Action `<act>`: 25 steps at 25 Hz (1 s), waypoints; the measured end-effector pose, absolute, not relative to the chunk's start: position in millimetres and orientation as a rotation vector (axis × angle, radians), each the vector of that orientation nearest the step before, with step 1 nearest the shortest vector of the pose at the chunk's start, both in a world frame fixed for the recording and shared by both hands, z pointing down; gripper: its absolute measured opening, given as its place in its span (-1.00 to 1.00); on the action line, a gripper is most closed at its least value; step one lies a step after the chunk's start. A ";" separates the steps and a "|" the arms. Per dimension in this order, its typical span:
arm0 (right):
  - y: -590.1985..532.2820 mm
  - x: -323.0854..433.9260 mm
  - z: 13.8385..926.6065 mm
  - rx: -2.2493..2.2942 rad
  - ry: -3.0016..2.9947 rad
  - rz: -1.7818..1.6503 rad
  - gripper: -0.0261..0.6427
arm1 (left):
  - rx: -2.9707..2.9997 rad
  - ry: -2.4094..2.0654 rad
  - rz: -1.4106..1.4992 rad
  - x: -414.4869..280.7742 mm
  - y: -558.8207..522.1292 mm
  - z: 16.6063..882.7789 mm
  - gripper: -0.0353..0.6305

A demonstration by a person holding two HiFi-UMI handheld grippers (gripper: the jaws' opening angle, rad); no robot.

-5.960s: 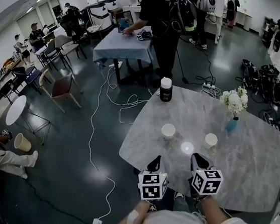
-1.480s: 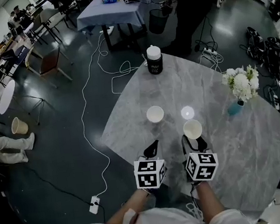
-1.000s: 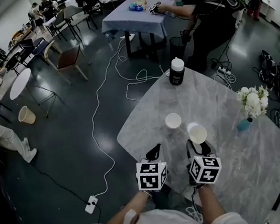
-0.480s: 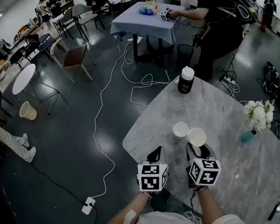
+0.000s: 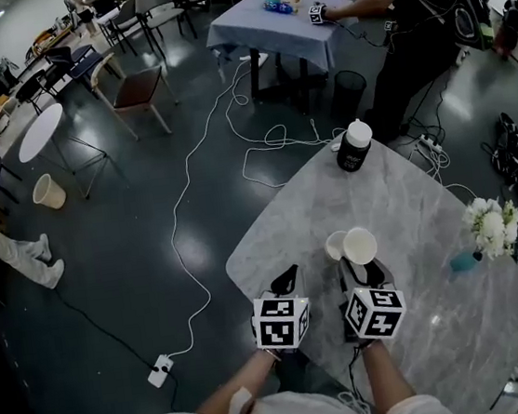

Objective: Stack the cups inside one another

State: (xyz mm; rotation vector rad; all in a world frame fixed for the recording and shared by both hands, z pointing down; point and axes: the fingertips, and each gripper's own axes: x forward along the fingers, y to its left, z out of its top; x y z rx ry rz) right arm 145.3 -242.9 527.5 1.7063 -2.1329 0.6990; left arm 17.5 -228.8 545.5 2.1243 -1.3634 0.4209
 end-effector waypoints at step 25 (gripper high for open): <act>-251.7 129.2 549.3 1.616 -2.130 0.702 -0.23 | 2.035 -1.383 0.427 6.1 -229.7 571.4 -0.91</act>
